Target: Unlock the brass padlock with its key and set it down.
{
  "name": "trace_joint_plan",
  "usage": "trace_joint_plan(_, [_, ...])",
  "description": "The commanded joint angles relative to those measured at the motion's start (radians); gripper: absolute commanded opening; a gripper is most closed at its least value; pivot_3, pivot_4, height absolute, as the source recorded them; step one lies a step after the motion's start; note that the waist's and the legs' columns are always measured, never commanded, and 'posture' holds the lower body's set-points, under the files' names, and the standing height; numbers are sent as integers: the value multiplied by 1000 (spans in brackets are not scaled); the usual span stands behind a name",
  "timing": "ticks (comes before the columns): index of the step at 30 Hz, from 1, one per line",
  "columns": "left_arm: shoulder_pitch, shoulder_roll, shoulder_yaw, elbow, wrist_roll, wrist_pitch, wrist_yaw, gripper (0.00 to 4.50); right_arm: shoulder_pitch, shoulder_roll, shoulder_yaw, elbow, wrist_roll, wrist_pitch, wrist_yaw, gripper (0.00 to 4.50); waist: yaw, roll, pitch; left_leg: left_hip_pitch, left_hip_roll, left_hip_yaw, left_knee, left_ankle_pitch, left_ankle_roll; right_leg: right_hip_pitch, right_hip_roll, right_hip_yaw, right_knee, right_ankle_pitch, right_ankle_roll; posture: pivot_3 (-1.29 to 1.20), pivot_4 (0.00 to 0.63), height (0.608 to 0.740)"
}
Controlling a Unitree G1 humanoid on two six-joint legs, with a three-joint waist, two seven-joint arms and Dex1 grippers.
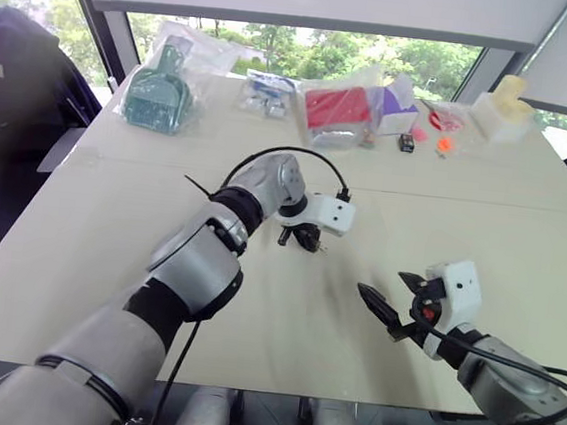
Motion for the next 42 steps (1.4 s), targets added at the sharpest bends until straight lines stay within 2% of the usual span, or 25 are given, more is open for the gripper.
trace_joint_plan(1, [-12, 39, 100, -16, -82, -68, -15, 653, -62, 25, -61, 21, 128, 30, -18, 4500, 0, 0, 1, 0, 0, 0, 0, 0, 0, 0, 0, 0, 0, 0, 0, 0, 150, 740])
trace_joint_plan(5, [-19, 99, 219, -97, -200, -160, -80, 653, -185, 41, -123, 89, 354, 66, -91, 4500, -12, 0, 1, -11, 0, 0, 0, 1, 0, -10, -1, 1, 1, 1, 0, 0, 150, 740])
trace_joint_plan(7, [-5, 114, 290, -168, -289, -128, -134, 653, -240, 29, -130, 127, 439, 71, -117, 4500, -11, 0, 1, -14, 0, 0, 0, 1, -1, -14, -2, 0, 3, 2, 3, 0, 150, 740])
trace_joint_plan(9, [24, 122, 367, -284, -400, -9, -186, 653, -304, 18, -120, 167, 506, 72, -155, 4500, -12, 0, 1, -14, -1, 0, -1, 1, -1, -14, -1, 0, 3, 3, 3, 0, 150, 740])
trace_joint_plan(14, [259, 145, 380, -761, -469, 120, -82, 653, -453, -27, -103, 261, 637, 49, -216, 4500, -16, 1, 0, -14, -2, 1, -1, 1, -1, -13, -2, 1, 2, 3, 3, 0, 150, 740])
trace_joint_plan(18, [416, 177, 334, -1018, -423, 151, 18, 653, -488, -91, -95, 305, 652, 52, -207, 4500, -9, 1, 1, -13, -1, 0, -1, 1, -1, -13, -2, 1, 3, 3, 3, 0, 150, 740])
trace_joint_plan(24, [441, 185, 297, -1110, -427, 193, 105, 653, -504, -154, -52, 320, 640, 57, -200, 4500, -13, 1, 0, -13, -2, 0, 0, 2, -2, -11, -1, 0, 3, 3, 3, 0, 150, 740])
trace_joint_plan(30, [432, 194, 272, -1100, -438, 178, 126, 653, -517, -126, -22, 338, 613, 18, -221, 4500, -13, 1, 0, -12, -2, 0, 0, 2, -2, -11, 0, 0, 3, 3, 3, 0, 150, 740])
trace_joint_plan(33, [428, 196, 264, -1094, -440, 171, 129, 653, -520, -108, -18, 336, 610, -6, -233, 3614, -11, 1, 0, -12, -2, 0, 0, 2, -2, -11, 0, 0, 3, 3, 3, 0, 150, 740])
trace_joint_plan(39, [427, 204, 249, -1096, -447, 159, 129, 653, -526, -92, -15, 341, 612, -32, -246, 524, -13, 1, 0, -13, -2, 0, 0, 2, -2, -11, 0, 0, 3, 3, 3, 0, 150, 740])
trace_joint_plan(42, [428, 209, 243, -1103, -452, 159, 130, 653, -526, -90, -12, 344, 618, -38, -248, 524, -12, 1, 0, -12, -2, 0, 0, 2, -2, -11, 0, 0, 3, 3, 3, 0, 150, 740])
